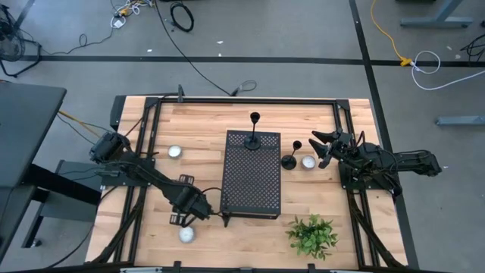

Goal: Pick & Place candle stick holders
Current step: Put the bottom black candle holder on the shelf

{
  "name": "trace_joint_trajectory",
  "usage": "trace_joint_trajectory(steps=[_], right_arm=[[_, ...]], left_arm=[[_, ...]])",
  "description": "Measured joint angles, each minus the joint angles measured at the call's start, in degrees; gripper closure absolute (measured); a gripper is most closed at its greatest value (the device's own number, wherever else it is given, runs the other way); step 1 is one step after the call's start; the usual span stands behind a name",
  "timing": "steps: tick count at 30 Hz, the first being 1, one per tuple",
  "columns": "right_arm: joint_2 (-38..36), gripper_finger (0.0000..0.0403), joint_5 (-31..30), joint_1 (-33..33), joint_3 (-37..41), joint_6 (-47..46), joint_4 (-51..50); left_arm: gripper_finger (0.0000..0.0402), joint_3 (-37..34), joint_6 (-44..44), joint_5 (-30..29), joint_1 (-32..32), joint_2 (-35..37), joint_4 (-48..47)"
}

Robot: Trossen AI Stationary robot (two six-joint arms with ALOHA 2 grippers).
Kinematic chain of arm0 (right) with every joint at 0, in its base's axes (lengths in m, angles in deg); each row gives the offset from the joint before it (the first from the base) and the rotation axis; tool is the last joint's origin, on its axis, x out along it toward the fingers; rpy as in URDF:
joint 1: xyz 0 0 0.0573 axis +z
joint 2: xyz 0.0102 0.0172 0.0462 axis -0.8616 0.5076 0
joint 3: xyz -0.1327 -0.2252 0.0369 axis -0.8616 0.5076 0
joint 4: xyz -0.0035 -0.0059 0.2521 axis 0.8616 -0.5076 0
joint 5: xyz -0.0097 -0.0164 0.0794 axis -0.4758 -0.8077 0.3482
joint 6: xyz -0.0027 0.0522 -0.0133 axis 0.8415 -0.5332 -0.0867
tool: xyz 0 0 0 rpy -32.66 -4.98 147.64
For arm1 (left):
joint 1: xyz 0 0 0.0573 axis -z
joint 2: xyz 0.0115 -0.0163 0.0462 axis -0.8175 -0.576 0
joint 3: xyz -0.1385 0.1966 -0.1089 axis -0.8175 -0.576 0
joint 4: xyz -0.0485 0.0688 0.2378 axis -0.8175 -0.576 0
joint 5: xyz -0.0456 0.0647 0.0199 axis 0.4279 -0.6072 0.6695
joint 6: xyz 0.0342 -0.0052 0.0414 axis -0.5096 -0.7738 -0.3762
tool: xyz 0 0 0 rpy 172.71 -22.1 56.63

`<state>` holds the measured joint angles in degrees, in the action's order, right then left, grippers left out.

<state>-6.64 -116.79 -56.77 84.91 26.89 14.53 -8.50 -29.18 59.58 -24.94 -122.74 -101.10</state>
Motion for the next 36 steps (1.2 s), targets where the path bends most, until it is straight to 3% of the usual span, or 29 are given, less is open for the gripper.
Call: trace_joint_trajectory(steps=[19, 36], right_arm=[[0.0, 0.0201, 0.0, 0.0, 0.0, 0.3, 0.1], [0.0, 0.0201, 0.2, 0.0, 0.0, 0.0, 0.3]], left_arm=[[0.0267, 19.6, 0.4, -1.7, 6.5, 0.2, -25.2], [0.0267, 35.8, 11.3, -3.8, 3.0, 0.0, -25.2]])
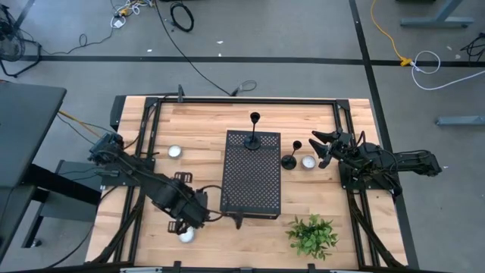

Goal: Pick & Place candle stick holders
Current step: Put the bottom black candle holder on the shelf

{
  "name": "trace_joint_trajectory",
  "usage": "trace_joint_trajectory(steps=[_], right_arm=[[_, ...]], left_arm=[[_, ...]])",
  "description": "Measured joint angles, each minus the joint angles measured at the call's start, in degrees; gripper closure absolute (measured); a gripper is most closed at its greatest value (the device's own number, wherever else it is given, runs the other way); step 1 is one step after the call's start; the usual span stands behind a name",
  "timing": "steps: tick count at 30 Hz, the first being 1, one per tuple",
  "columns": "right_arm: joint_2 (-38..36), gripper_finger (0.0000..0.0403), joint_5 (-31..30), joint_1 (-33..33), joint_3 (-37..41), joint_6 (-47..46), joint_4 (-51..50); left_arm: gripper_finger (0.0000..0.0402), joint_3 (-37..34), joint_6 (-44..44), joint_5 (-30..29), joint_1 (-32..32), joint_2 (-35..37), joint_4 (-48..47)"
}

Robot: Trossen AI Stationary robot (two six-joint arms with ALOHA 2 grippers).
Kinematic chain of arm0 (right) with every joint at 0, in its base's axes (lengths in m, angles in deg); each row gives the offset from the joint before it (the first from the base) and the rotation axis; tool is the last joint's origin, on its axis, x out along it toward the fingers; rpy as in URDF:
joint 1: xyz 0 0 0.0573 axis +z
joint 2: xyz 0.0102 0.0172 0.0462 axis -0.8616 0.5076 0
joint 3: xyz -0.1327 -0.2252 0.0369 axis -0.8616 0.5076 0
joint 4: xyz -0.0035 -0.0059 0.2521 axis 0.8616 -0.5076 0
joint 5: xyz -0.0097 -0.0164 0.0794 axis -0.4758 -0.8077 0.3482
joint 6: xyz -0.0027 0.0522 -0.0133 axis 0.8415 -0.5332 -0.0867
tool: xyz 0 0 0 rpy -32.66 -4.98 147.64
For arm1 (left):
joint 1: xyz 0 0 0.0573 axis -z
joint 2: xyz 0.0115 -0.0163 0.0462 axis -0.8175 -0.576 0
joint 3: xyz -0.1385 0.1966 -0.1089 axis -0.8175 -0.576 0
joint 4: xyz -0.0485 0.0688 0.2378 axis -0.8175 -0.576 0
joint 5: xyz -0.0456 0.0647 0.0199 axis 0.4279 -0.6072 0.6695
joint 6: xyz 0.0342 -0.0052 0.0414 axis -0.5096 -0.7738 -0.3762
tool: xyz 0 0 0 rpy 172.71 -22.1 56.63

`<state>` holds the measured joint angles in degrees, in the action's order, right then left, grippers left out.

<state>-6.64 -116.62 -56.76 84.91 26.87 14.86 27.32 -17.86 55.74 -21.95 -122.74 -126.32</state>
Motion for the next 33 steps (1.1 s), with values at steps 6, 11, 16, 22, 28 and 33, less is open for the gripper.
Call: trace_joint_trajectory(steps=[6, 11, 16, 22, 28, 33], right_arm=[[0.0, 0.0201, 0.0, 0.0, 0.0, 0.0, 0.0], [0.0, 0.0201, 0.0, 0.0, 0.0, 0.0, 0.0], [0.0, 0.0201, 0.0, 0.0, 0.0, 0.0, 0.0], [0.0, 0.0201, 0.0, 0.0, 0.0, 0.0, 0.0], [0.0, 0.0201, 0.0, 0.0, 0.0, 0.0, 0.0], [0.0, 0.0201, 0.2, 0.0, 0.0, 0.0, 0.0]], left_arm=[[0.0267, 4.3, 12.7, 3.0, -3.5, 0.0, 0.0], [0.0267, 5.3, 17.5, 8.8, -6.0, 0.1, 0.0], [0.0267, 5.2, 22.1, 17.8, -9.5, 0.1, 0.0], [0.0267, 5.1, 23.2, 27.7, -15.0, 0.0, 0.0], [0.0267, 5.1, 21.9, 34.0, -20.7, 0.0, 0.0], [0.0267, 5.1, 23.0, 39.6, -25.6, 0.0, 0.0]])
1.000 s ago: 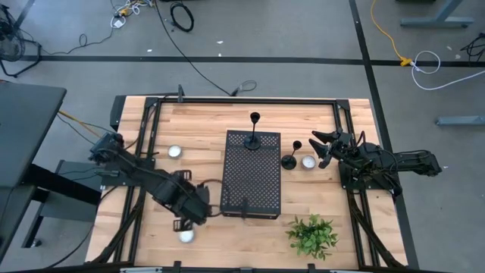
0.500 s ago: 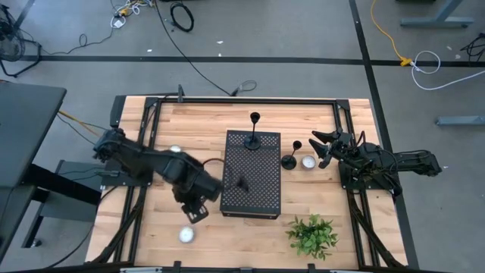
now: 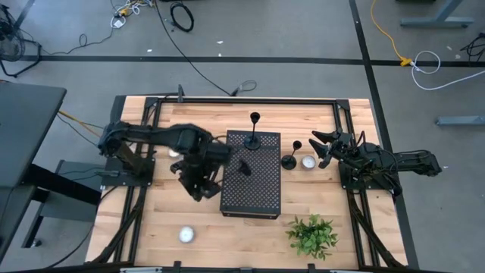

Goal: Pick & Place candle stick holders
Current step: Put the bottom black candle holder on the shelf

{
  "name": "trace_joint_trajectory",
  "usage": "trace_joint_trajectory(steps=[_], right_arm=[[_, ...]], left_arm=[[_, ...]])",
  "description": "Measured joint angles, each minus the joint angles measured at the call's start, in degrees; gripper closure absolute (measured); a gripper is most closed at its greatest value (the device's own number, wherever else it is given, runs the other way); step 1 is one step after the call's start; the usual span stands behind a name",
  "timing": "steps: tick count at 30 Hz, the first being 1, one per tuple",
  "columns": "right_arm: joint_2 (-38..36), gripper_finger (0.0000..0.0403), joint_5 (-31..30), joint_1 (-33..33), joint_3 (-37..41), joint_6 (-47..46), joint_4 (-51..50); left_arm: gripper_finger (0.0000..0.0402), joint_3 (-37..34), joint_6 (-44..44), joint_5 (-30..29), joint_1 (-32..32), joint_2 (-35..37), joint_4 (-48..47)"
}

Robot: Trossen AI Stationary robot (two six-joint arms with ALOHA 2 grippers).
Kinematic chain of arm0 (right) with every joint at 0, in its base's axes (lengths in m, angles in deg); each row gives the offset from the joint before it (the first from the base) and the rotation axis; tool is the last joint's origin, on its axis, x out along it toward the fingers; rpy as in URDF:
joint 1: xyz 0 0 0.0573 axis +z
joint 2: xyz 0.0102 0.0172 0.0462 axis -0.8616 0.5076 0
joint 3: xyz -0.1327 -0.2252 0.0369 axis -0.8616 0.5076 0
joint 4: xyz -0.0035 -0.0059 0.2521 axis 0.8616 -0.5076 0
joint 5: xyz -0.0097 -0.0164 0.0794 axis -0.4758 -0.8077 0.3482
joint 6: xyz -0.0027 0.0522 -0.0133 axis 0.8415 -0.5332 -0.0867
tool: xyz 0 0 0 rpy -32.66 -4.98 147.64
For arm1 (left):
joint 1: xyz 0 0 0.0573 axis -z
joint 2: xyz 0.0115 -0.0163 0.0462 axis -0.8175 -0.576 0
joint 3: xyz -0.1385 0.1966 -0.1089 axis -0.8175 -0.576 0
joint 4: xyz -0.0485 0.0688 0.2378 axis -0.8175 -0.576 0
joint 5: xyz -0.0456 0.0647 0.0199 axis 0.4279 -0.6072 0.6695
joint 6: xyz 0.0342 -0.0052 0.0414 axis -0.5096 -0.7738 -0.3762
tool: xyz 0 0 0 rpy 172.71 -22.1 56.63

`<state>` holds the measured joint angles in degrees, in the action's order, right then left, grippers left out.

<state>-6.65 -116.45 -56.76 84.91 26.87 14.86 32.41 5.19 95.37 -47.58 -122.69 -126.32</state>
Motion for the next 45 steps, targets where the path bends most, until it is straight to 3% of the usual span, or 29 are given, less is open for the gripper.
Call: trace_joint_trajectory(steps=[5, 10, 15, 22, 28, 33, 45], right_arm=[[0.0, 0.0201, 5.8, 0.0, 0.0, 0.2, 0.0], [0.0, 0.0201, 7.2, 0.0, 0.0, 0.4, 0.0], [0.0, 0.0201, 8.9, 0.0, 0.0, 0.0, 0.5], [0.1, 0.0201, 29.1, 2.0, 0.0, 1.8, 10.5], [2.9, 0.0201, 28.6, 4.7, -1.4, 7.5, 15.1], [13.6, 0.0201, 26.6, 7.9, -7.3, 10.3, 15.1], [52.5, 0.0201, 14.0, 16.4, -28.4, 15.6, 17.2]], left_arm=[[0.0267, 0.0, 5.0, 8.6, -3.3, 0.0, 0.0], [0.0267, 0.0, 11.5, 15.5, -5.8, 0.0, 0.0], [0.0267, 0.0, 14.5, 18.1, -7.9, 0.0, 0.0], [0.0267, 0.0, 15.4, 18.5, -9.7, 0.0, 0.0], [0.0263, 0.0, 15.5, 18.9, -9.7, 0.0, 0.4], [0.0267, 0.0, 15.3, 19.0, -9.7, 0.0, 0.6], [0.0267, 0.0, 15.1, 19.0, -9.7, 0.0, 2.4]])
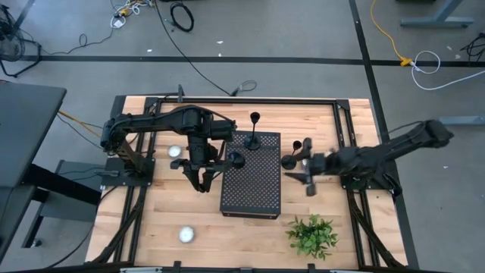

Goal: Pick & Place candle stick holders
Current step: Put the bottom black candle holder on the shelf

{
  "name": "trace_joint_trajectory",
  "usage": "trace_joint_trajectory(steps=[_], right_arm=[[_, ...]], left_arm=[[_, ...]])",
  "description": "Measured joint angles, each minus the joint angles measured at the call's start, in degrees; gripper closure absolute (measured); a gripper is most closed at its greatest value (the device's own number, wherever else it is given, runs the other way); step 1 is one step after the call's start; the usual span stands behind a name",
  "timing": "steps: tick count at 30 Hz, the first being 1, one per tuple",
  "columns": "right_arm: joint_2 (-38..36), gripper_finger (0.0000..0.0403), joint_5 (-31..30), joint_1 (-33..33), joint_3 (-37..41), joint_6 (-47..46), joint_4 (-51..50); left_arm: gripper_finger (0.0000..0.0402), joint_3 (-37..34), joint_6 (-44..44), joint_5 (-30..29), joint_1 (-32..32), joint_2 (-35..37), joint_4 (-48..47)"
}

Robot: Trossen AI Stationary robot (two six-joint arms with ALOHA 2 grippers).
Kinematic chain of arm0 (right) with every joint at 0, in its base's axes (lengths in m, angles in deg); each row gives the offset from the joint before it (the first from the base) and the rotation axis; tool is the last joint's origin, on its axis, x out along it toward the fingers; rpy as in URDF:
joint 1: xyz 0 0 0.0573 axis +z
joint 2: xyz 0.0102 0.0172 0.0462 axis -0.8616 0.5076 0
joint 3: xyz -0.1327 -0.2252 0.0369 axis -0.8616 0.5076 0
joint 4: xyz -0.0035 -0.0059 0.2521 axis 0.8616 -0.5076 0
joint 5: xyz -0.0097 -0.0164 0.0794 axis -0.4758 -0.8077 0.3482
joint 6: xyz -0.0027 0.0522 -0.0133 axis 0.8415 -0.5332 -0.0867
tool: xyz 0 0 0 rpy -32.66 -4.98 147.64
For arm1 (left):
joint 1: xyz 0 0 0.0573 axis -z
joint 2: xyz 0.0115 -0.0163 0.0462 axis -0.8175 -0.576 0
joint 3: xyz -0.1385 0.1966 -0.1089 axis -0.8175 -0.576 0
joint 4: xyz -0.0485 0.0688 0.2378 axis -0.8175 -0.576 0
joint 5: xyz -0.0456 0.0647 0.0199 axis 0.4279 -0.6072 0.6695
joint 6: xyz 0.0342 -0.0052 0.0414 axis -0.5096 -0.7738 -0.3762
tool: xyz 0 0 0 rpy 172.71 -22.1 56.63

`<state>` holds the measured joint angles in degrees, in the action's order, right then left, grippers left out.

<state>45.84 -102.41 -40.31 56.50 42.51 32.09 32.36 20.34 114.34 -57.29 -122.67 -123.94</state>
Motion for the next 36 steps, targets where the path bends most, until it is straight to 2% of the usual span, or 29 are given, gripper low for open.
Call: trace_joint_trajectory(steps=[6, 15, 30, 36], right_arm=[[17.0, 0.0201, -11.2, 2.7, -12.1, 6.9, 0.0], [34.1, 0.0201, -13.1, 2.7, -27.2, 14.3, 0.1], [46.4, 0.0201, -13.1, 2.7, -38.9, 19.3, 0.5], [50.2, 0.0201, -16.7, 2.3, -42.6, 21.2, 1.2]], left_arm=[[0.0263, 0.0, -0.4, 0.0, 0.1, 0.0, 0.0], [0.0265, 0.0, -1.8, -0.2, 0.2, 0.0, 0.0], [0.0265, 0.0, -3.1, -0.6, 0.5, 0.0, 0.1], [0.0264, 0.0, -3.1, -0.6, 0.5, 0.0, 0.8]])
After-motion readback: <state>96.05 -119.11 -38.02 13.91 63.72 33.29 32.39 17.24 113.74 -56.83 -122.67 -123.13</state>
